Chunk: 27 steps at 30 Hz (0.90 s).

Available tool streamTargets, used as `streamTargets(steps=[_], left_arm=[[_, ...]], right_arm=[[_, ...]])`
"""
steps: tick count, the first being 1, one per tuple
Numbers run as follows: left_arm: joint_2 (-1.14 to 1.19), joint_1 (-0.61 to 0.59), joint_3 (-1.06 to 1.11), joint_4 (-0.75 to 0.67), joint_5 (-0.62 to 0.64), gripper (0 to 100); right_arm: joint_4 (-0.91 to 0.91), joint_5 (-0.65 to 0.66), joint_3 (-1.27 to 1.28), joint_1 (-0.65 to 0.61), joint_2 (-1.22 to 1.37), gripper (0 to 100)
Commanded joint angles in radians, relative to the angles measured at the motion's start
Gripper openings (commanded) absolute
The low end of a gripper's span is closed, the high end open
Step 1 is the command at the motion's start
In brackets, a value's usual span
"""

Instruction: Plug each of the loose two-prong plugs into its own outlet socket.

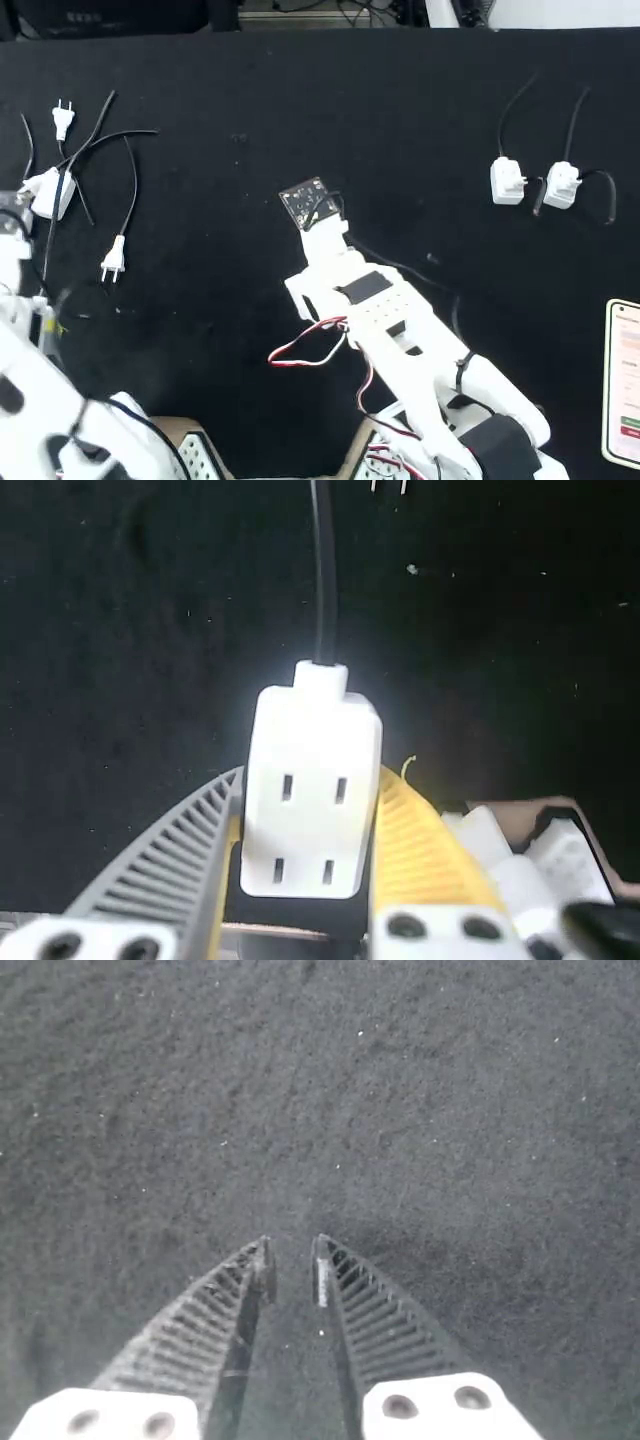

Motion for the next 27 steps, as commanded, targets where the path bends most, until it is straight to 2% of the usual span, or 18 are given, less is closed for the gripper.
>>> streamTargets(steps=[1, 5, 8, 13, 18, 24, 27], left_arm=[[-0.086, 0.002, 0.14, -0.143, 0.084, 3], [-0.066, 0.093, 0.277, -0.255, 0.152, 3], [-0.032, 0.269, 0.309, -0.264, 0.216, 3], [0.075, 0.605, 0.32, -0.339, 0.364, 3], [0.25, 0.835, 0.311, -0.439, 0.459, 3], [0.462, 0.974, 0.311, -0.568, 0.552, 4], [0.546, 1.023, 0.309, -0.623, 0.603, 14]], right_arm=[[-0.026, 0.002, -0.028, -0.008, -0.031, 6.7], [-0.026, 0.002, -0.028, -0.008, -0.031, 6.7], [-0.026, 0.002, -0.028, -0.005, -0.033, 6.7], [-0.026, -0.003, -0.033, 0.078, -0.039, 6.7], [-0.026, -0.005, -0.035, 0.124, -0.039, 6.7], [-0.052, 0.0, -0.03, 0.124, -0.035, 6.7], [-0.055, 0.0, -0.028, 0.13, -0.033, 6.7]])
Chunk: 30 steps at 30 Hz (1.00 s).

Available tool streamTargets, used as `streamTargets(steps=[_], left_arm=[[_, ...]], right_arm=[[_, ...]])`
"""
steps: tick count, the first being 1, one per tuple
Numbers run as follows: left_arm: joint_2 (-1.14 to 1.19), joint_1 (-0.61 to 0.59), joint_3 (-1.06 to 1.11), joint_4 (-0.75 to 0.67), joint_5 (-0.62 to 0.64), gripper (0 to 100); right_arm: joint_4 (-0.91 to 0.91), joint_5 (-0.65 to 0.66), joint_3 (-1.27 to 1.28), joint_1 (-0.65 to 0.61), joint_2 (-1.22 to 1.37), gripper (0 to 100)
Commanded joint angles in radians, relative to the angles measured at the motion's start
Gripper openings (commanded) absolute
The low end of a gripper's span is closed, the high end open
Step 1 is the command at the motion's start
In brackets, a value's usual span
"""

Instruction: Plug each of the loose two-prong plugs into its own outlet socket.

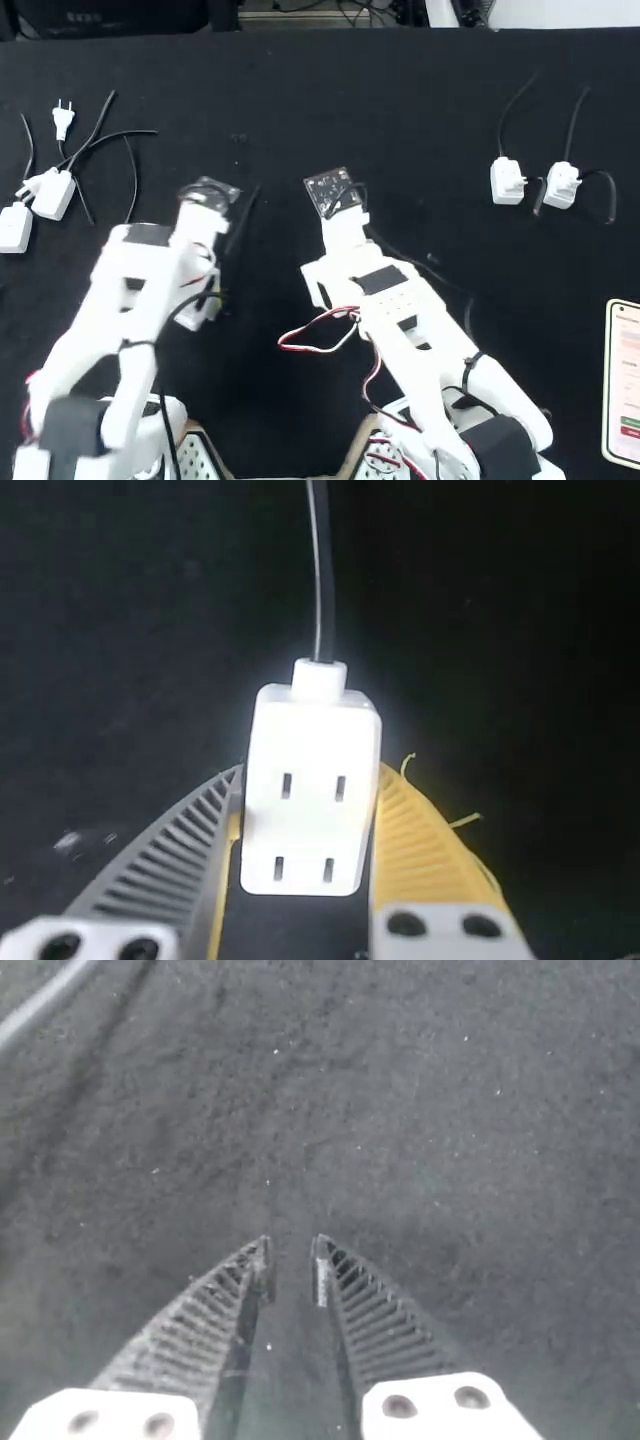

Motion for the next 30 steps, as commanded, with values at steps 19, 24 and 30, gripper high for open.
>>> streamTargets(steps=[19, 24, 30], left_arm=[[-0.104, -0.305, -0.047, 0.018, -0.077, 20], [-0.104, -0.311, 0.077, -0.153, -0.014, 20], [-0.115, -0.104, 0.18, -0.176, 0.028, 20]], right_arm=[[-0.034, 0.0, -0.018, 0.029, -0.036, 6.7], [-0.034, 0.0, -0.018, 0.029, -0.033, 6.7], [-0.034, 0.0, -0.019, 0.029, -0.033, 6.7]])
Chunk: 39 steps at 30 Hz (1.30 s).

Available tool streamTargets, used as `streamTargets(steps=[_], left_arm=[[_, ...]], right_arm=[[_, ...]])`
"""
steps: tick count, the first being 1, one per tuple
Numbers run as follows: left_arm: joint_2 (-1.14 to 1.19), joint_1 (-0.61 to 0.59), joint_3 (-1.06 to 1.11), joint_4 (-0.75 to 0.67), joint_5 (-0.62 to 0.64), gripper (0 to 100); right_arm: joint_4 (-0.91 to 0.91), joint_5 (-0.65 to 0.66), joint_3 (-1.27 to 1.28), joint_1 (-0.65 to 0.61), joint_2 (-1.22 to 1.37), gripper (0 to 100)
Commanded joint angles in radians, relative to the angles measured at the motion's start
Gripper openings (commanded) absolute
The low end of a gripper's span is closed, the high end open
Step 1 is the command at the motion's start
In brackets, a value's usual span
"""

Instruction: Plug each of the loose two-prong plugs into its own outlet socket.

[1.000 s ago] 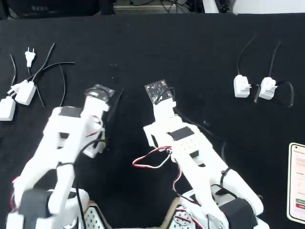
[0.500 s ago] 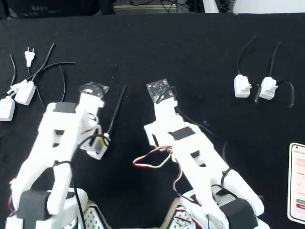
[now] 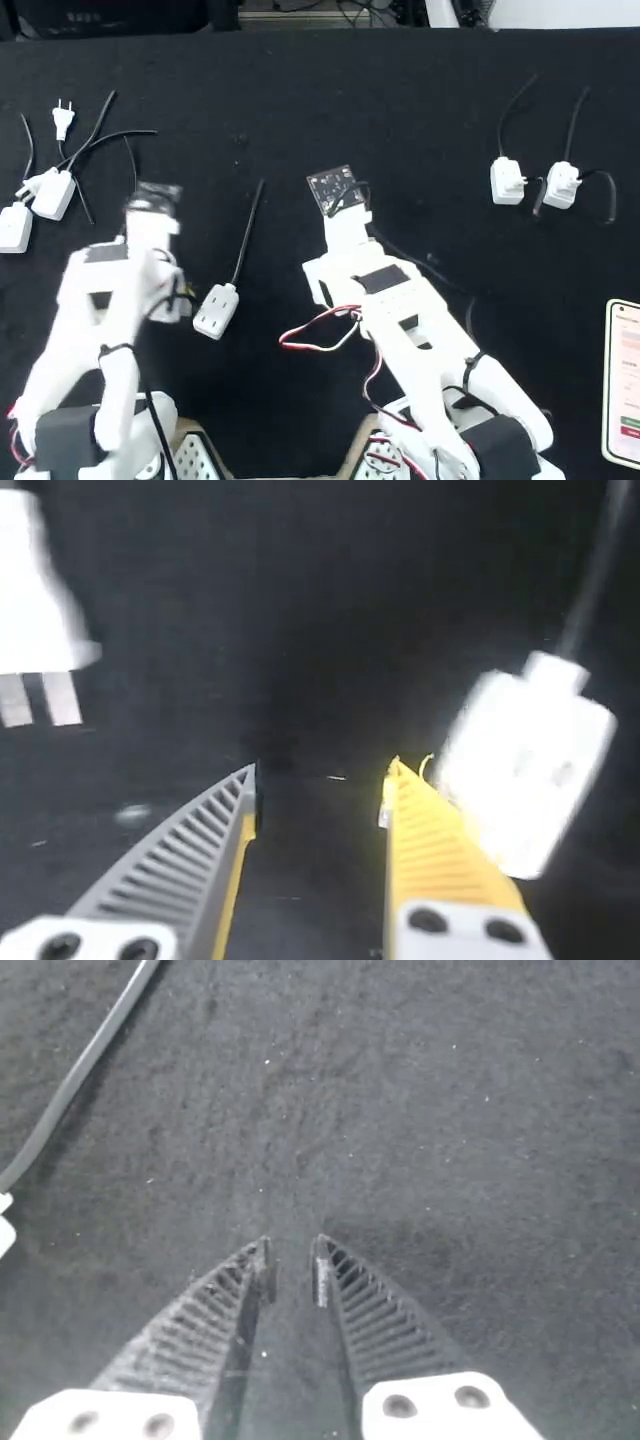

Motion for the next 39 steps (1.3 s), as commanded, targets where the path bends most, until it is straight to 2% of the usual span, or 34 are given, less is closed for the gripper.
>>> streamTargets(steps=[1, 8, 11, 14, 19, 21, 25, 29, 33, 35, 37, 39], left_arm=[[-0.035, 0.131, 0.012, 0.005, 0.017, 20], [-0.035, 0.332, -0.008, 0.017, 0.023, 20], [-0.035, 0.36, -0.001, 0.017, 0.023, 20], [-0.037, 0.329, -0.018, 0.052, 0.02, 20], [-0.037, 0.188, -0.199, 0.258, 0.02, 20], [-0.035, 0.136, -0.248, 0.259, 0.021, 20], [-0.023, 0.073, -0.275, 0.103, 0.057, 20], [-0.023, 0.096, -0.173, -0.126, 0.213, 20], [0.006, 0.114, -0.065, -0.305, 0.239, 20], [0.049, 0.104, -0.036, -0.393, 0.298, 20], [0.107, 0.088, -0.044, -0.41, 0.344, 20], [0.16, 0.065, -0.081, -0.362, 0.364, 20]], right_arm=[[-0.023, 0.0, -0.019, 0.018, -0.033, 6.7], [-0.054, 0.0, -0.013, 0.018, -0.031, 6.7], [-0.055, 0.0, -0.013, 0.018, -0.031, 6.7], [-0.055, 0.0, -0.013, 0.018, -0.031, 6.7], [-0.055, 0.0, -0.013, 0.018, -0.031, 6.7], [-0.055, 0.0, -0.013, 0.018, -0.031, 6.7], [-0.055, 0.0, -0.013, 0.017, -0.031, 6.7], [-0.055, 0.0, -0.013, 0.017, -0.031, 6.7], [-0.055, 0.0, -0.013, 0.017, -0.031, 6.7], [-0.055, 0.0, -0.013, 0.017, -0.031, 6.7], [-0.055, 0.0, -0.013, 0.017, -0.031, 6.7], [-0.055, 0.0, -0.012, 0.017, -0.031, 6.7]])
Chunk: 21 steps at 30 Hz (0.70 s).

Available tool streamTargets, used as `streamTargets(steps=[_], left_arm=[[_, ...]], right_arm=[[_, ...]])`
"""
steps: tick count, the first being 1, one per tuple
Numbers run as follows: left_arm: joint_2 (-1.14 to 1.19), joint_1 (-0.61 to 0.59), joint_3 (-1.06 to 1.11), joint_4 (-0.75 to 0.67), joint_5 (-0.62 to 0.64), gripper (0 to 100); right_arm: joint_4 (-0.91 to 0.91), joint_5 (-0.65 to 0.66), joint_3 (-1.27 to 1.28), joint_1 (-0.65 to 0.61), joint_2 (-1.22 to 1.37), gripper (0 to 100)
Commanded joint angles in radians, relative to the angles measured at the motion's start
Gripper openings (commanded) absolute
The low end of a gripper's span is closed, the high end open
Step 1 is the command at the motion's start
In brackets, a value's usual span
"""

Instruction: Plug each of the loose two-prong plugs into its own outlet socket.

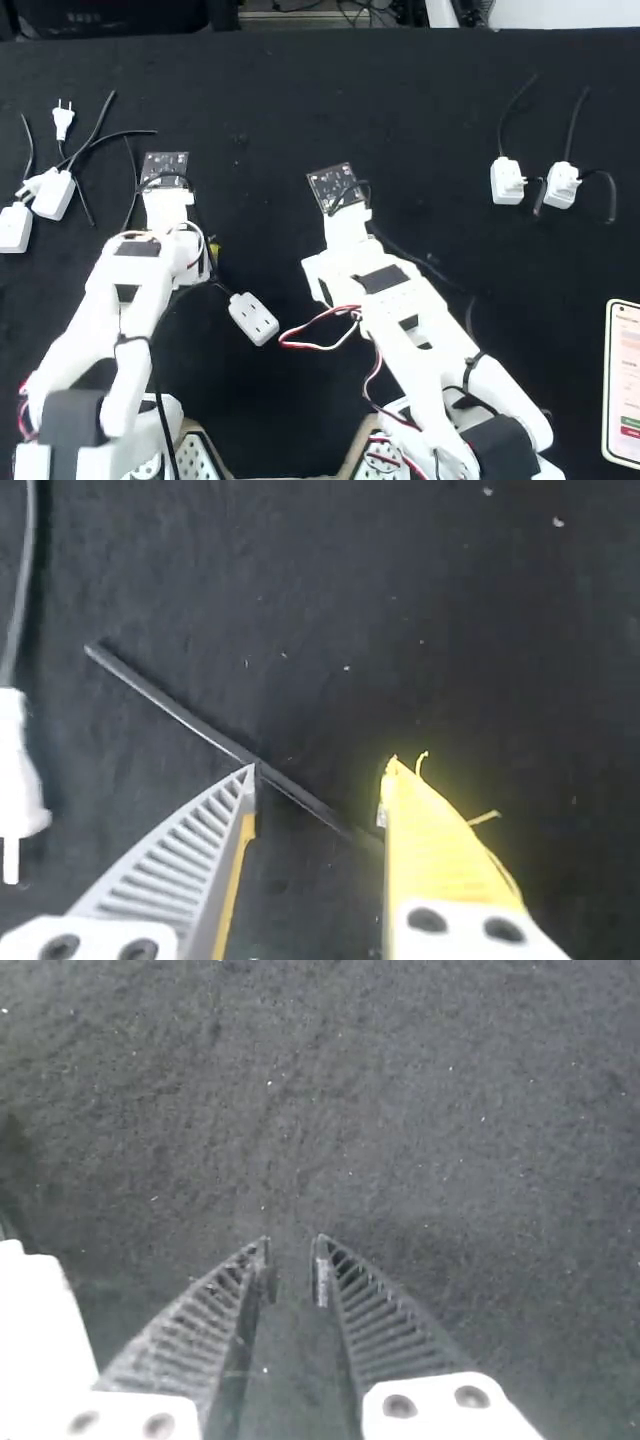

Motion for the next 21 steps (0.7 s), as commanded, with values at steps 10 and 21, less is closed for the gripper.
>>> streamTargets(steps=[10, 21], left_arm=[[0.172, -0.222, -0.262, 0.413, 0.035, 20], [0.17, -0.326, -0.263, 0.423, 0.041, 20]], right_arm=[[-0.023, 0.0, -0.004, 0.017, -0.038, 6.7], [0.198, 0.002, -0.047, -0.077, -0.151, 6.7]])
